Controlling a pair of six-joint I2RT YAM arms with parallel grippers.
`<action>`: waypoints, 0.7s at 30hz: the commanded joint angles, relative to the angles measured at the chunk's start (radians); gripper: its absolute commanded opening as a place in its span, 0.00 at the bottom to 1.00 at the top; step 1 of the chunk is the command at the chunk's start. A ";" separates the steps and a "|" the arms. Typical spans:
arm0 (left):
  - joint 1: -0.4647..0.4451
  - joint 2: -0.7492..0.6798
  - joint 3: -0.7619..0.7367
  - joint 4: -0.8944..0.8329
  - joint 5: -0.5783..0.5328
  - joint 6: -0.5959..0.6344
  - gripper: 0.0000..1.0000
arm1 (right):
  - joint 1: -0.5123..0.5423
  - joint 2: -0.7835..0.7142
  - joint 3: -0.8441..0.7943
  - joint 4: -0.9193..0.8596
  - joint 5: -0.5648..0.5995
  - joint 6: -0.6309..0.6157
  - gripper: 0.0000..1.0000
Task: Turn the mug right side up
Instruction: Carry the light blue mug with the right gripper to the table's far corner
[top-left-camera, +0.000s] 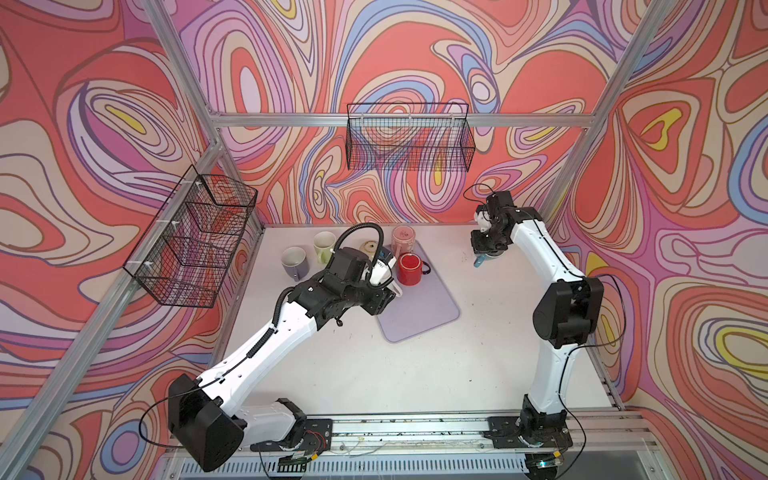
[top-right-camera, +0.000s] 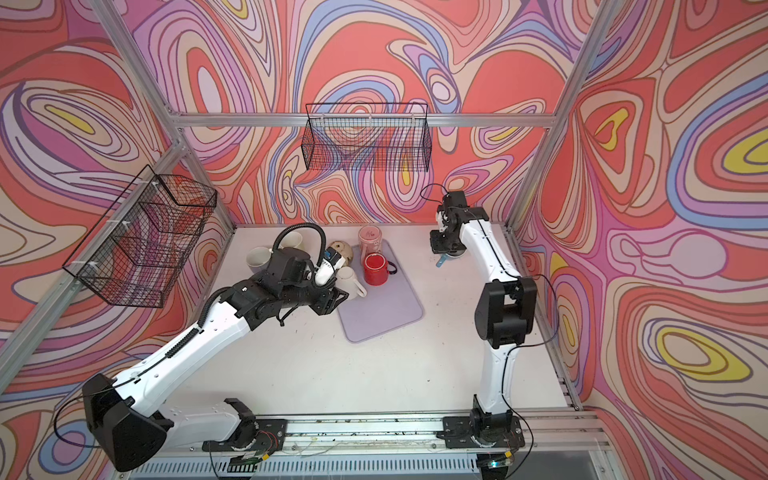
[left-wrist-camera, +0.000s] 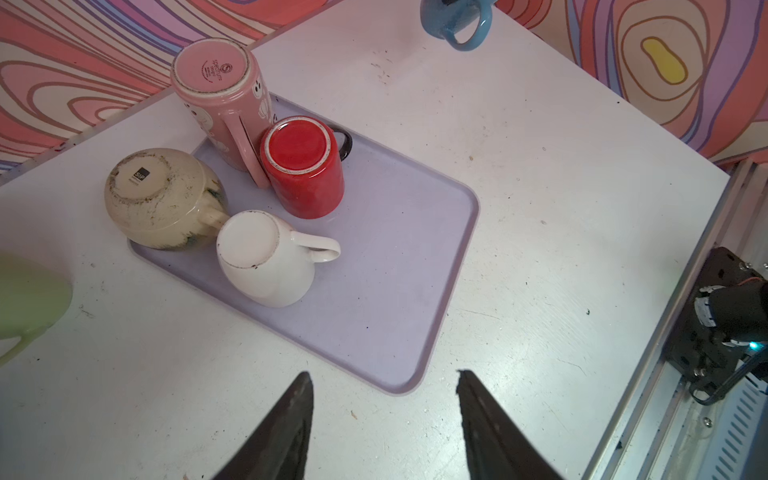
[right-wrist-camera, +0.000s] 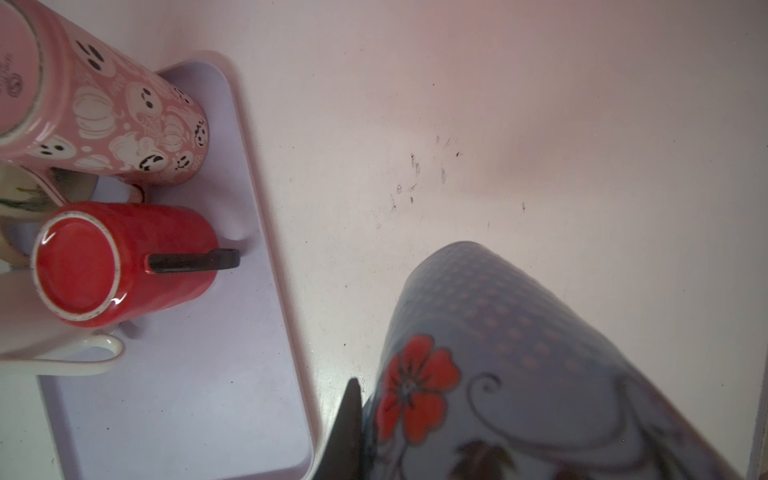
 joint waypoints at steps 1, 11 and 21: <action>-0.011 -0.005 0.024 -0.028 0.001 0.020 0.58 | -0.030 0.035 0.057 0.000 -0.001 -0.037 0.00; -0.015 0.005 0.026 -0.033 0.003 0.022 0.57 | -0.103 0.204 0.203 0.000 -0.040 -0.048 0.00; -0.015 -0.005 0.027 -0.031 0.002 0.019 0.57 | -0.141 0.379 0.423 -0.090 -0.049 -0.042 0.00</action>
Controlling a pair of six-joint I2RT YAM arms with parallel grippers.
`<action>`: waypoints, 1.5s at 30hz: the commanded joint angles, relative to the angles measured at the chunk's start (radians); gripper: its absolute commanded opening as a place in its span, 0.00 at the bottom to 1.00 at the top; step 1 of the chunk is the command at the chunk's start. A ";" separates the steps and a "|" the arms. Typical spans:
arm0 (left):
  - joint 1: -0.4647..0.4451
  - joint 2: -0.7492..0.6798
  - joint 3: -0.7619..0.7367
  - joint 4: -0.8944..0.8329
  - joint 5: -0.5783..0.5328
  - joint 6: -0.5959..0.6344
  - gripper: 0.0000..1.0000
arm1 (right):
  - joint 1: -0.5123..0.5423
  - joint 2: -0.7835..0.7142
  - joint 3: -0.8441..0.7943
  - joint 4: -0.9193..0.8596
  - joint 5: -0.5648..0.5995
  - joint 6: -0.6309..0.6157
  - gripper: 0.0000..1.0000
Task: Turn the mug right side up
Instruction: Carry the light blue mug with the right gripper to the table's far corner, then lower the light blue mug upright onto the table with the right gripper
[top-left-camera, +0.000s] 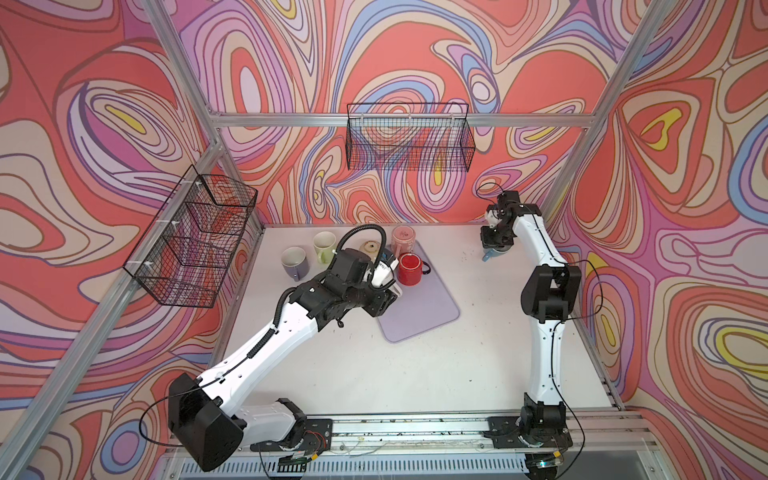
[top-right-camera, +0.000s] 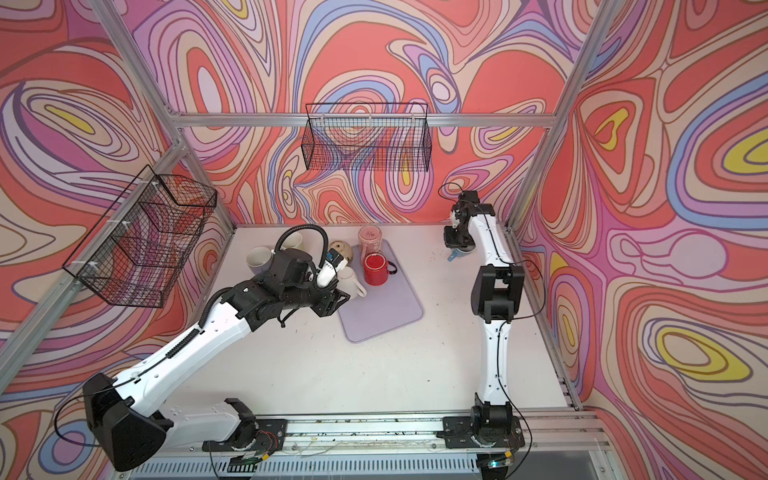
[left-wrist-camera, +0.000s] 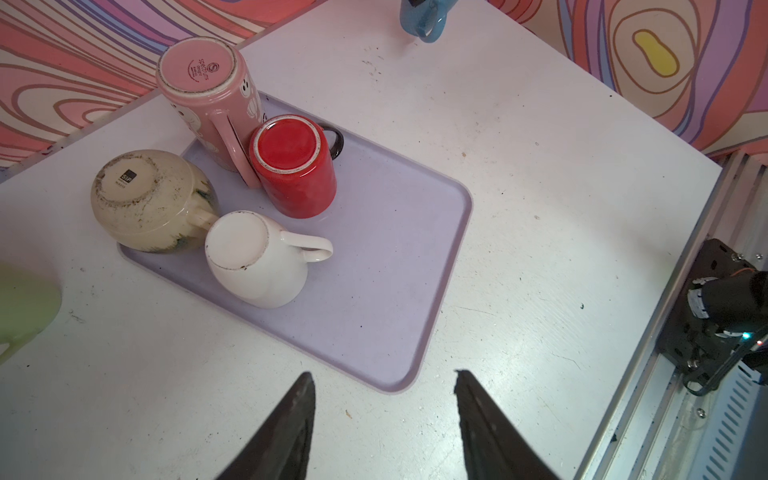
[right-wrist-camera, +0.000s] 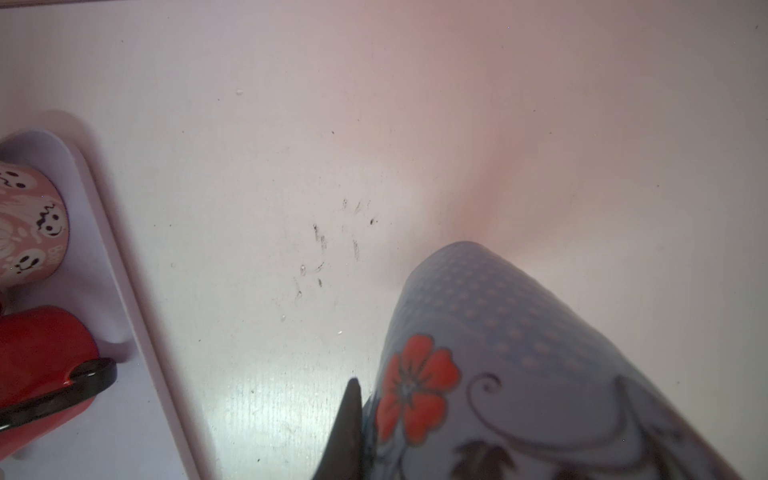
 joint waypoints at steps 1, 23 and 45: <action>-0.003 -0.004 0.025 -0.025 0.002 0.014 0.57 | -0.008 0.018 0.041 -0.021 -0.009 -0.002 0.00; -0.003 0.014 0.027 -0.029 -0.011 0.013 0.57 | -0.019 0.106 0.112 -0.013 -0.004 0.003 0.00; -0.003 0.014 0.027 -0.030 -0.017 0.015 0.57 | -0.019 0.121 0.125 -0.006 -0.009 0.004 0.25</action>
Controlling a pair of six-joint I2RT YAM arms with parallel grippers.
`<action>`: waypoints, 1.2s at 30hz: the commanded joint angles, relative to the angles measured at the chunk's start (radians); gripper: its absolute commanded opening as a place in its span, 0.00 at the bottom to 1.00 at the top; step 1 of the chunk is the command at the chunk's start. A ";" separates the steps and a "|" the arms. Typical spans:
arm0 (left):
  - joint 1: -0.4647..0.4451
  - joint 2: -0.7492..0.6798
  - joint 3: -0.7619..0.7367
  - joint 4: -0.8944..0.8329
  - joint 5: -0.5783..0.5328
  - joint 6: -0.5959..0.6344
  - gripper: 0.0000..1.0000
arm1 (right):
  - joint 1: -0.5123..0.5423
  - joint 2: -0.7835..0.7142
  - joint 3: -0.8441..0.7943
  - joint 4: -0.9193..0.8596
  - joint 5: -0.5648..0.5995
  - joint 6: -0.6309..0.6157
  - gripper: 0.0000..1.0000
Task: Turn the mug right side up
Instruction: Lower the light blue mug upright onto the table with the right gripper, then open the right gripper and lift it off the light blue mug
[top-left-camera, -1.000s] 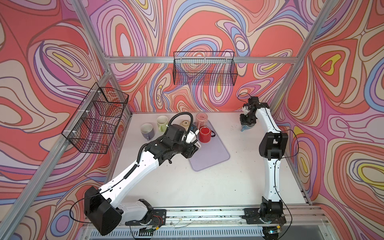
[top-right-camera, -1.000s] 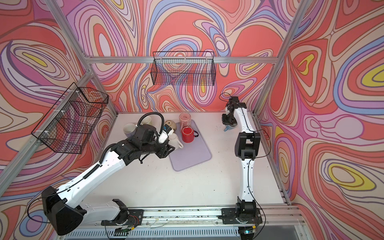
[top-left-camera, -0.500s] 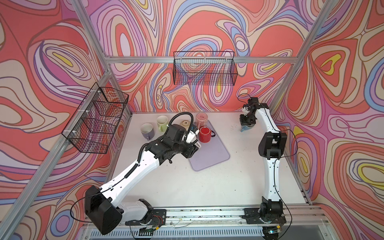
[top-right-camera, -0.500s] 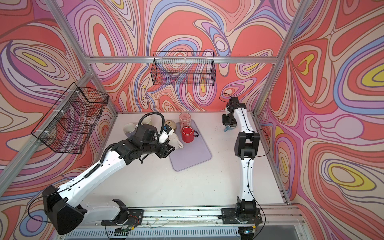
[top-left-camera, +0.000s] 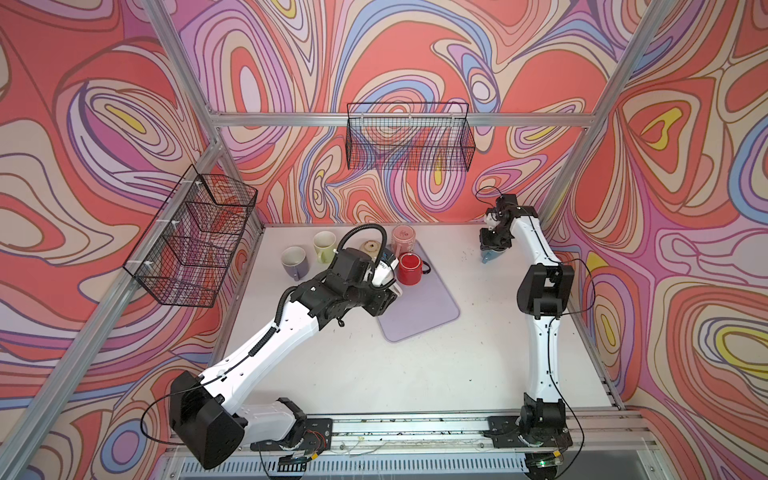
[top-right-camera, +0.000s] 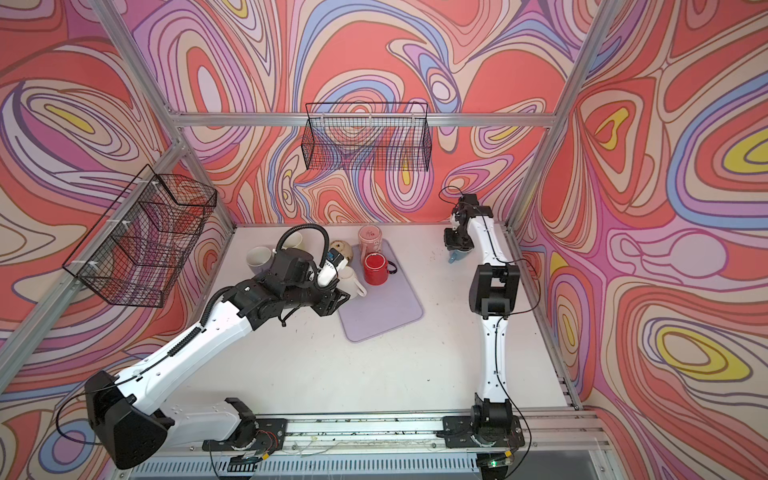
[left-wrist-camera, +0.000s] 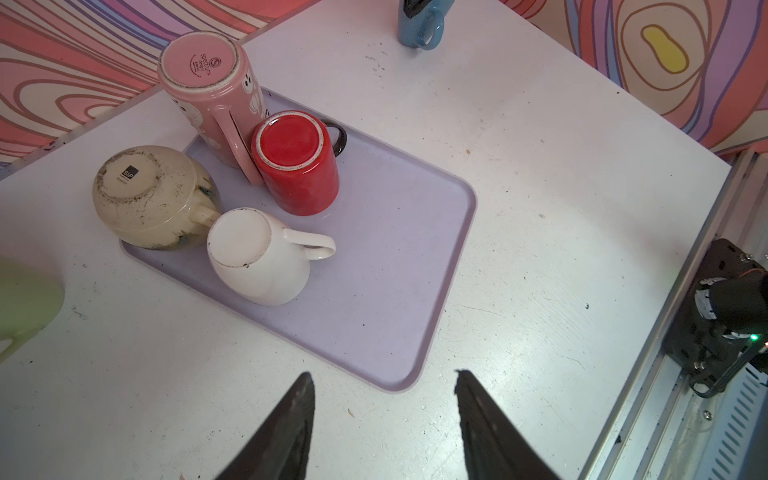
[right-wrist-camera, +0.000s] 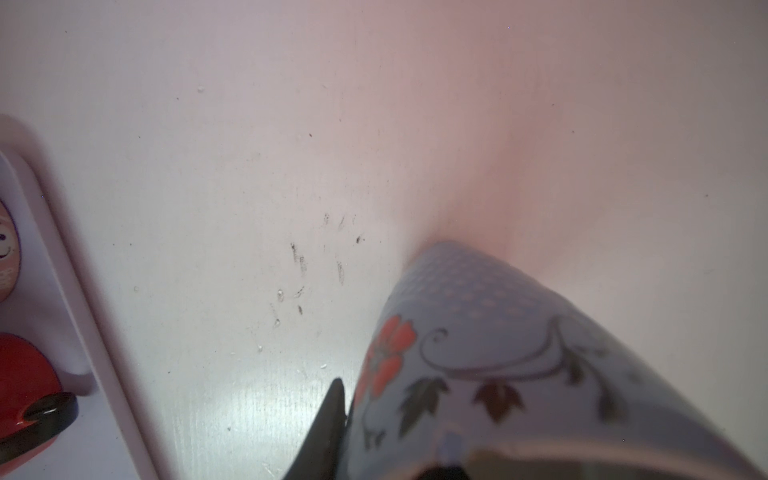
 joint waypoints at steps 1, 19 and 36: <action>-0.003 0.006 0.027 -0.028 -0.009 0.016 0.57 | -0.006 0.027 0.042 0.009 0.003 0.003 0.26; -0.003 0.009 0.026 -0.029 -0.008 0.016 0.57 | -0.005 0.015 0.094 0.010 -0.007 0.003 0.33; -0.003 0.014 0.025 -0.026 -0.014 0.015 0.57 | -0.005 -0.118 0.111 0.024 -0.034 0.003 0.37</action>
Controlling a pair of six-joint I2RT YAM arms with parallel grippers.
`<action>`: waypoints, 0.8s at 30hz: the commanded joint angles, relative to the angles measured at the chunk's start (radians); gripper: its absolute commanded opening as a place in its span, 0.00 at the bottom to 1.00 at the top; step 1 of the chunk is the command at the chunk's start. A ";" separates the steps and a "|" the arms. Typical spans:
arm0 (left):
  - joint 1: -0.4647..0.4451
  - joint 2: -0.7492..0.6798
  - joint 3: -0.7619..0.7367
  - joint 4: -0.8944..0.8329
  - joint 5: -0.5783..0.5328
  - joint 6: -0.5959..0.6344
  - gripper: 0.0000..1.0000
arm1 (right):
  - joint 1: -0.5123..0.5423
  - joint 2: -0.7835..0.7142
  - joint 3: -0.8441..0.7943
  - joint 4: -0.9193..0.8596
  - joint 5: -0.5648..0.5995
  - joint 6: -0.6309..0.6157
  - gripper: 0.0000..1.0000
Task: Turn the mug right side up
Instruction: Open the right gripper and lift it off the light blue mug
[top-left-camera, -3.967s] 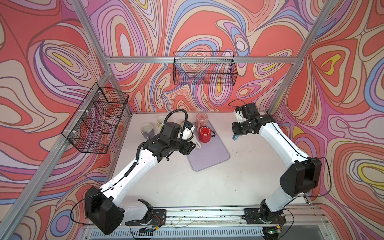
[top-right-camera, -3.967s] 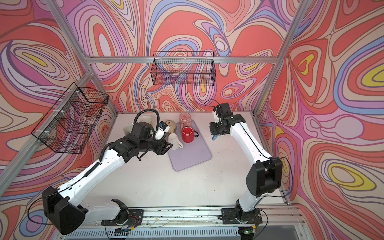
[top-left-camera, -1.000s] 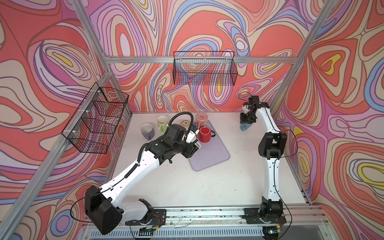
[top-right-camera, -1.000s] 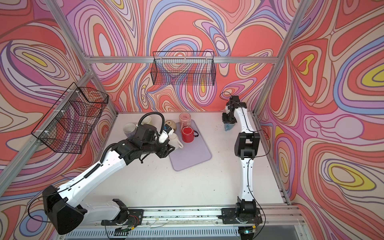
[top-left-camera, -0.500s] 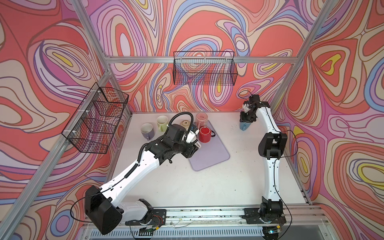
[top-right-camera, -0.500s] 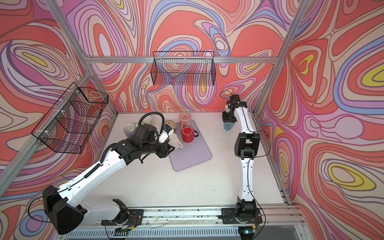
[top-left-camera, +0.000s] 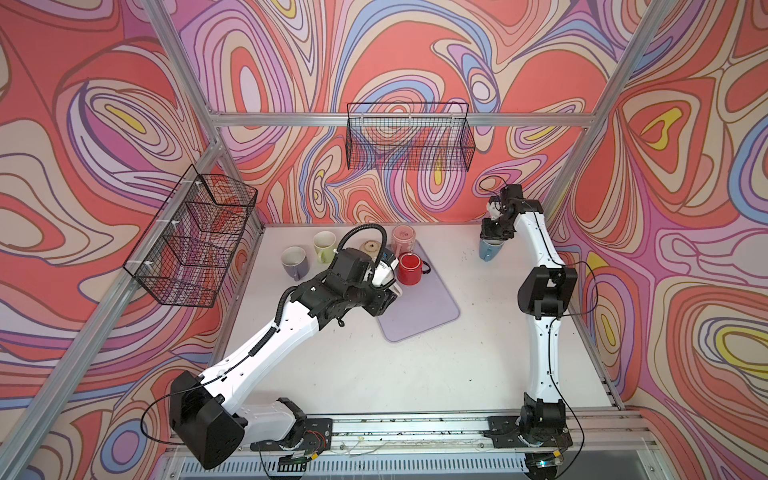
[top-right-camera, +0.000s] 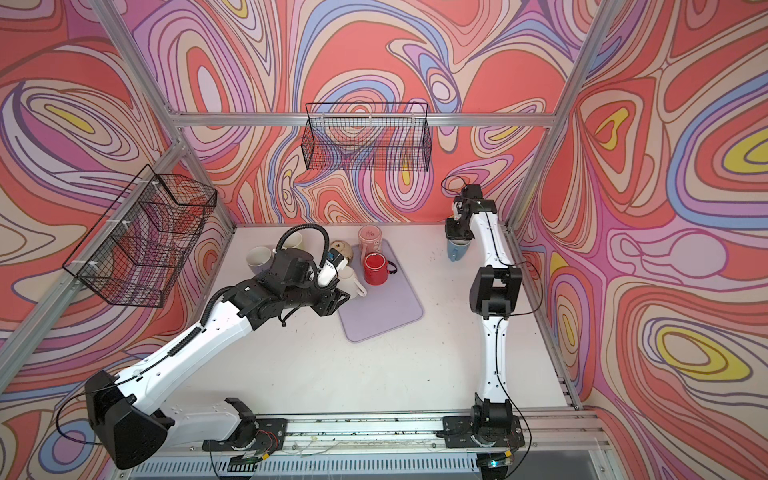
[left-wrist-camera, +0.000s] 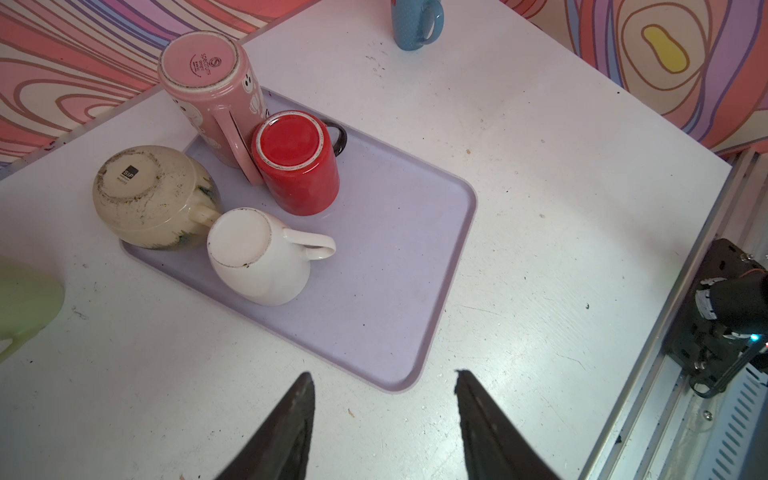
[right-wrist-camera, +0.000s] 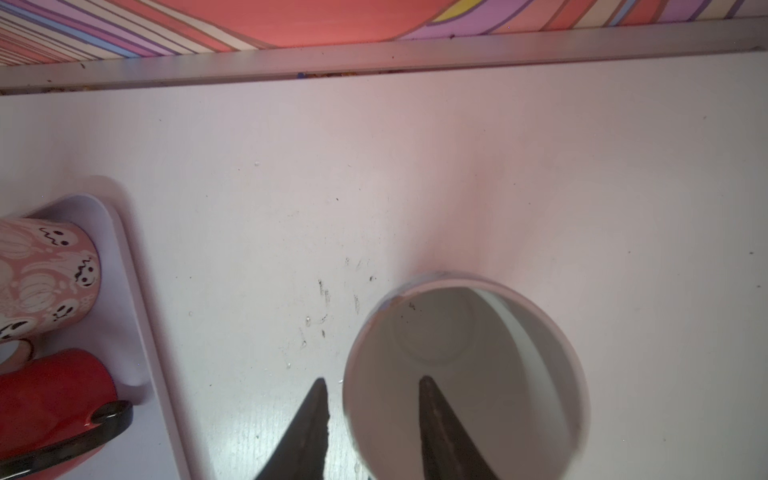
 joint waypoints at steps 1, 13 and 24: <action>-0.003 0.013 0.024 -0.027 -0.016 0.014 0.57 | -0.004 -0.109 0.017 0.014 -0.016 0.002 0.37; -0.003 0.002 0.011 -0.004 -0.081 0.003 0.58 | 0.063 -0.558 -0.500 0.257 0.020 -0.006 0.35; -0.006 -0.016 -0.050 0.120 -0.147 -0.126 0.57 | 0.288 -1.154 -1.397 0.782 0.126 0.151 0.29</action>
